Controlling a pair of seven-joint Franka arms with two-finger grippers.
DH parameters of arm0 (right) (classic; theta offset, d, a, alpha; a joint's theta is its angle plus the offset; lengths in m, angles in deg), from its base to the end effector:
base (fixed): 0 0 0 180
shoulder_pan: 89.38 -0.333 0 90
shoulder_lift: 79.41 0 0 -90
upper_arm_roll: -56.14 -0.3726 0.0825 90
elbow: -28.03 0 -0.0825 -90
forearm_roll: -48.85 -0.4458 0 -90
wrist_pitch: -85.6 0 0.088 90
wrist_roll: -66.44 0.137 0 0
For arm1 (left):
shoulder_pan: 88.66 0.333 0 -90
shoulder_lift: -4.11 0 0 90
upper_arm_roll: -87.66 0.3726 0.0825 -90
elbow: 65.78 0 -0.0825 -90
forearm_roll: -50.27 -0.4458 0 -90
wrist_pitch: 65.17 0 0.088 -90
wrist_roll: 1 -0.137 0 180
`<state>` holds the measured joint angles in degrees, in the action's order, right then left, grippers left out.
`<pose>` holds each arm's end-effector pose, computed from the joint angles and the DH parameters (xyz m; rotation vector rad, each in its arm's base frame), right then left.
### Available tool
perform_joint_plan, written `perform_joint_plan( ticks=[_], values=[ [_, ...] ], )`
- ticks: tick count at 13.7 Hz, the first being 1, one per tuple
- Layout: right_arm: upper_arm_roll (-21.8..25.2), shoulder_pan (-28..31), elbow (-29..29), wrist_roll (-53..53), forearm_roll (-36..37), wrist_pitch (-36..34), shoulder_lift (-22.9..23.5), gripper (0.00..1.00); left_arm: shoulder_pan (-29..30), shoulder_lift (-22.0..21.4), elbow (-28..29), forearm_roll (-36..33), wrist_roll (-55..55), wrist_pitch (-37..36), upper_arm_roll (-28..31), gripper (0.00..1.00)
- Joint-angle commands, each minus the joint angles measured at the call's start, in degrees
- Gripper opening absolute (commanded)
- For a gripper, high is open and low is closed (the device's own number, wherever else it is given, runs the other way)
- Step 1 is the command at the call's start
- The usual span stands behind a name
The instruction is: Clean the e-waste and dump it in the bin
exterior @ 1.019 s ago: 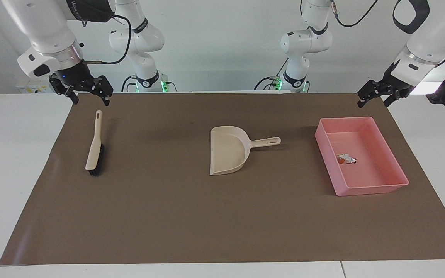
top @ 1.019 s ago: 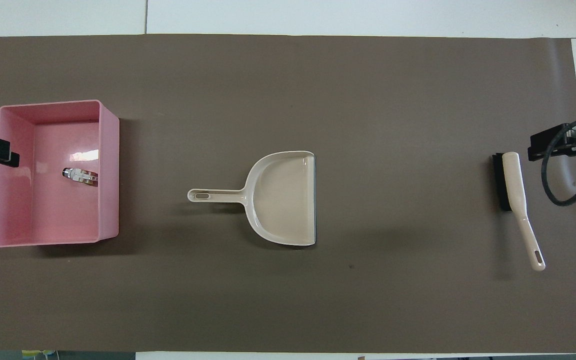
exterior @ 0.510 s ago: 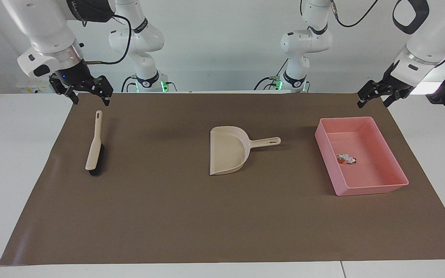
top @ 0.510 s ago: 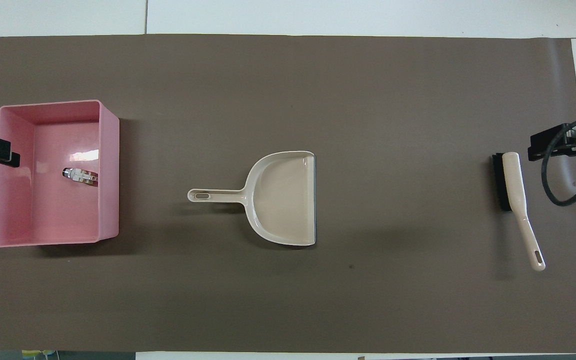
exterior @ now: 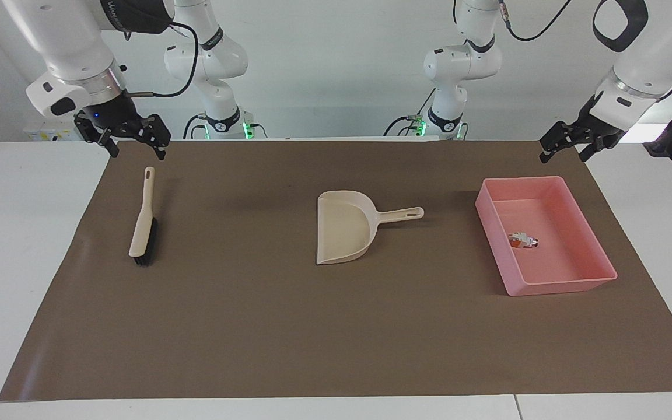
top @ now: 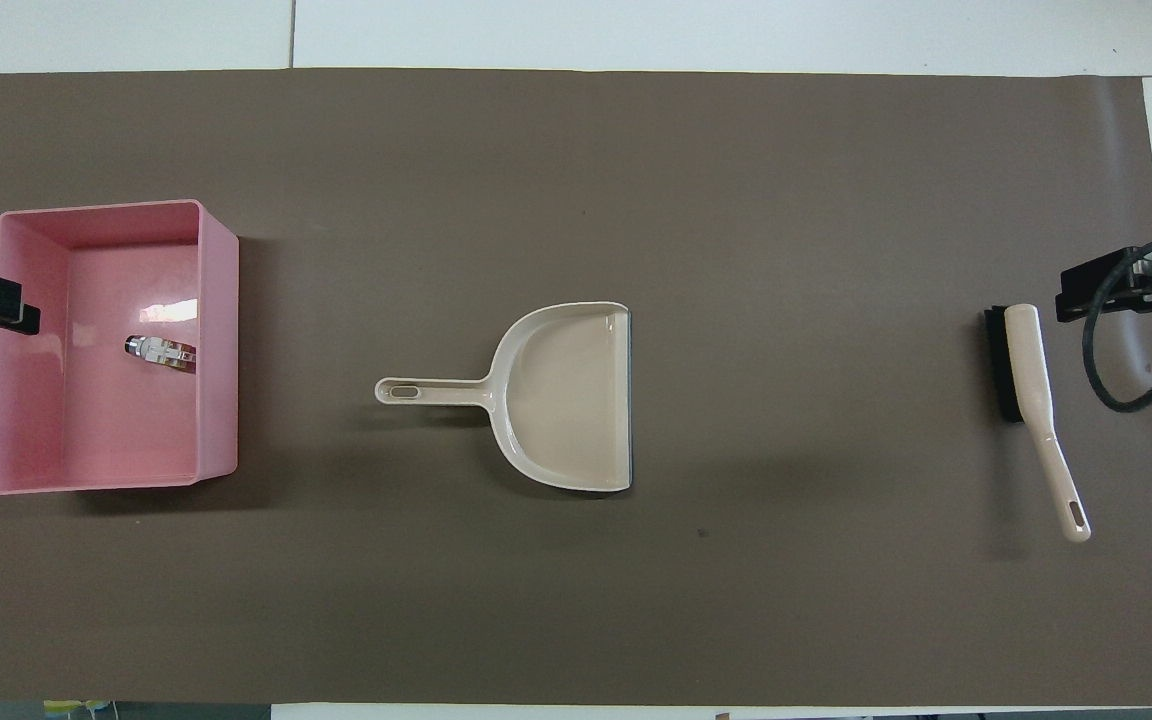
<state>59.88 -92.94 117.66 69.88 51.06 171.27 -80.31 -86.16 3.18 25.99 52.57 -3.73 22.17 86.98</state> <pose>0.6010 -0.0077 0.6578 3.0999 -0.1008 -0.0812 0.6028 0.0134 0.6408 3.0978 -0.0256 -0.0921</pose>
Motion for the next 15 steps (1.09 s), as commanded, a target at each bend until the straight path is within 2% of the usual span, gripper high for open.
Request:
perform_joint_plan(
  ticks=[1,15],
  values=[
    [0.04,0.22,0.37,0.25,-1.07,0.29,-0.34,1.00,0.31,-1.00,1.39,0.52,0.09,0.99,-0.03,1.00],
    [0.04,-0.13,0.63,0.34,-1.16,-1.72,-0.69,1.00,-0.30,-0.91,1.21,0.52,0.35,1.16,-0.03,1.00]
  ],
)
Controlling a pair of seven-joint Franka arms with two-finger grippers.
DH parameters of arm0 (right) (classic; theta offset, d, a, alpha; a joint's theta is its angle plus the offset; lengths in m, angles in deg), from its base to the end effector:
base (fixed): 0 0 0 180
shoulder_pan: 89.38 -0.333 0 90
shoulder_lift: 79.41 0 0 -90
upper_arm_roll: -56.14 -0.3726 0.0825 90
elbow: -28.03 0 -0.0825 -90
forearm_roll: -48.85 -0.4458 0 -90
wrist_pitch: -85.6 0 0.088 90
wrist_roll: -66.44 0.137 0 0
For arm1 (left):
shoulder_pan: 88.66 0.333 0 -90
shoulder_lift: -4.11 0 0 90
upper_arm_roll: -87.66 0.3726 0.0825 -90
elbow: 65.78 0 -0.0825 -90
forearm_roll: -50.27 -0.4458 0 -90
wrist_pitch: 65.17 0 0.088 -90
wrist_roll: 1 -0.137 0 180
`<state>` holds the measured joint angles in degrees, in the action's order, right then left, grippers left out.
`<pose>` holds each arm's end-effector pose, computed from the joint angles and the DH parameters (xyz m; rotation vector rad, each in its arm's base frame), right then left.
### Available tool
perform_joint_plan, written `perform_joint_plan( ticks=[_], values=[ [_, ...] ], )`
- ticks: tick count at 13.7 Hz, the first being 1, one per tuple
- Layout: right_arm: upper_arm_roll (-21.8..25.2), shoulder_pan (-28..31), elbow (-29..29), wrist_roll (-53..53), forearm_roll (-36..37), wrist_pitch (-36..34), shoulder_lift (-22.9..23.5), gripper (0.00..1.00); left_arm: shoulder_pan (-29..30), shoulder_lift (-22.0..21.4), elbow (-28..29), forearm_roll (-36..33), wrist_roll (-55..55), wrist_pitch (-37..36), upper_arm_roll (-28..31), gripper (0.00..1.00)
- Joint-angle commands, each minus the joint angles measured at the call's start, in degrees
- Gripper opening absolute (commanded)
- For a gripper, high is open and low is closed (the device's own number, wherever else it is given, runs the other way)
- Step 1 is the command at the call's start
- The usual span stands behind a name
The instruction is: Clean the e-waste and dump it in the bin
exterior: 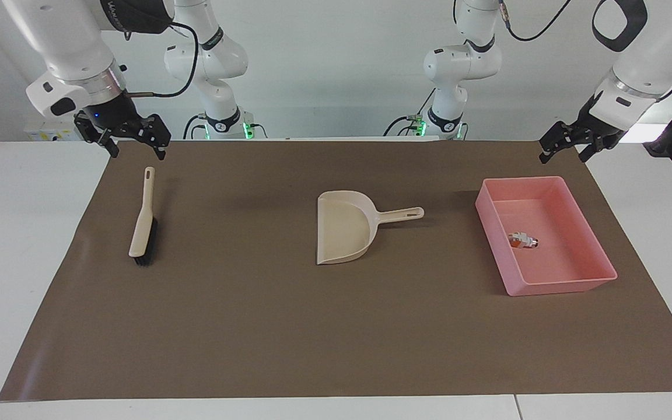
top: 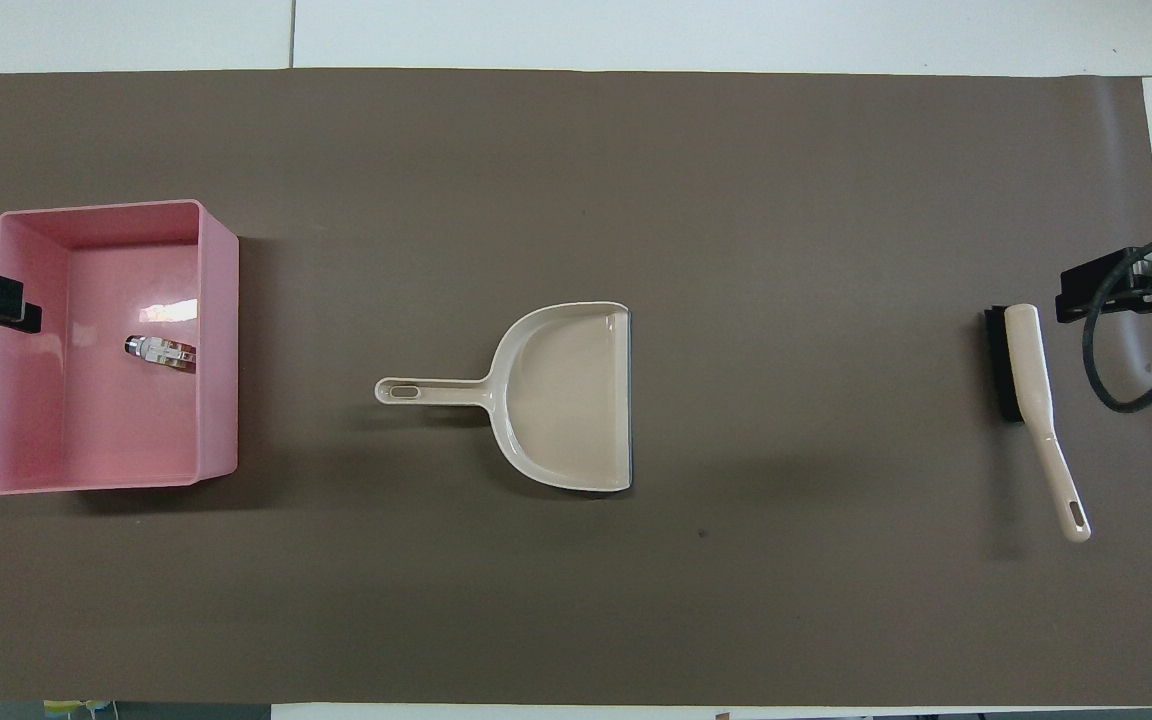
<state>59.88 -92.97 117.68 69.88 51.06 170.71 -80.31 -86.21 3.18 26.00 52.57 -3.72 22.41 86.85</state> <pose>0.5996 -0.0074 0.6568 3.0992 -0.1003 -0.0969 0.6034 0.0116 0.6411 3.0982 -0.0300 -0.0860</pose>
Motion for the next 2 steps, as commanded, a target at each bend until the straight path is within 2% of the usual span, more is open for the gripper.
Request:
perform_joint_plan(
  ticks=[1,2],
  values=[
    [0.04,-0.10,0.61,0.43,-1.15,-1.00,-0.69,1.00,-0.25,-0.91,1.21,0.52,0.26,0.92,0.10,1.00],
    [0.04,-0.02,0.70,0.34,-1.15,-0.30,-0.69,1.00,-0.25,-0.91,1.21,0.52,0.17,0.92,0.10,1.00]
  ],
)
